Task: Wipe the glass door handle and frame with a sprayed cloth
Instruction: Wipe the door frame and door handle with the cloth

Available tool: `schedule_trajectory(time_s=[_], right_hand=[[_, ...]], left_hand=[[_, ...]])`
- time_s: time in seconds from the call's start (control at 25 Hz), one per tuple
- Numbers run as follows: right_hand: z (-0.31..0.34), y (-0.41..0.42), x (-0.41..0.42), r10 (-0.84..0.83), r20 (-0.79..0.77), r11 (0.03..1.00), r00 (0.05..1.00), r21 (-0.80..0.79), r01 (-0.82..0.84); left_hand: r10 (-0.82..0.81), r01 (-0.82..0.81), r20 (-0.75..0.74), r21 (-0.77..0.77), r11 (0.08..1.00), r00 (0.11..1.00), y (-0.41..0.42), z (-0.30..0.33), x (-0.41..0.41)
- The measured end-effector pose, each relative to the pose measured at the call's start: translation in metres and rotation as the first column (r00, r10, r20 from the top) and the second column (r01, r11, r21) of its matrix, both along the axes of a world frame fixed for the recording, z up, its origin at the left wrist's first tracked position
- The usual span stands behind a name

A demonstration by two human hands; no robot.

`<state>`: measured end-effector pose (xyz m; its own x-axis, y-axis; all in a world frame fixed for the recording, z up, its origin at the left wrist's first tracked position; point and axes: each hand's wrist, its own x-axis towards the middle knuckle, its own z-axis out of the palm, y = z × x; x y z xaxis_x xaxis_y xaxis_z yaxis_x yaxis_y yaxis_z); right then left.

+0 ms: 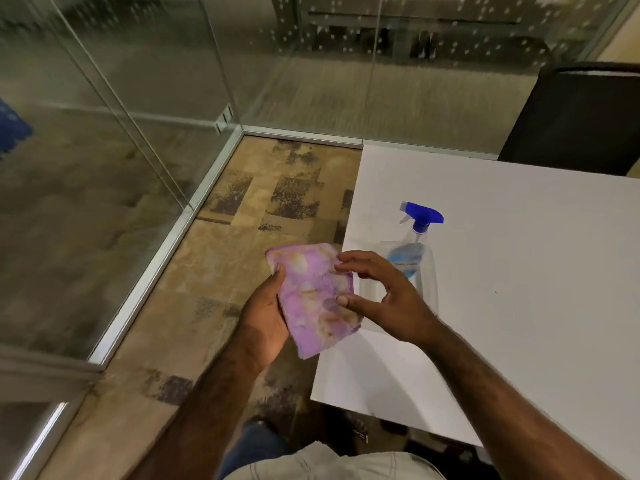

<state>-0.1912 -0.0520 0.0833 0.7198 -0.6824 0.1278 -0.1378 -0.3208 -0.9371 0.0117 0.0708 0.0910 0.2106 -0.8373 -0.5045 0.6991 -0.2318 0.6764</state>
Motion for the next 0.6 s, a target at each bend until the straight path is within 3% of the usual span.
schedule_trajectory(time_s=[0.24,0.36,0.48,0.6], right_hand=[[-0.005,0.043,0.075,0.083,0.010,0.987,0.997,0.134,-0.083],[-0.006,0.073,0.129,0.149,-0.045,0.984,0.988,0.106,-0.144],[-0.006,0.114,0.191,0.181,-0.088,0.979,0.980,0.110,-0.171],[-0.005,0.158,0.250,0.222,-0.068,0.962,0.973,0.175,-0.208]], left_hand=[[0.102,-0.100,0.038,-0.059,0.993,0.994,0.071,-0.003,0.056],[0.180,-0.174,0.089,-0.079,0.982,0.980,0.117,0.001,0.097],[0.295,-0.269,0.324,-0.124,0.955,0.899,0.169,0.005,0.138],[0.334,-0.335,0.615,-0.119,0.935,0.714,0.226,0.002,0.181]])
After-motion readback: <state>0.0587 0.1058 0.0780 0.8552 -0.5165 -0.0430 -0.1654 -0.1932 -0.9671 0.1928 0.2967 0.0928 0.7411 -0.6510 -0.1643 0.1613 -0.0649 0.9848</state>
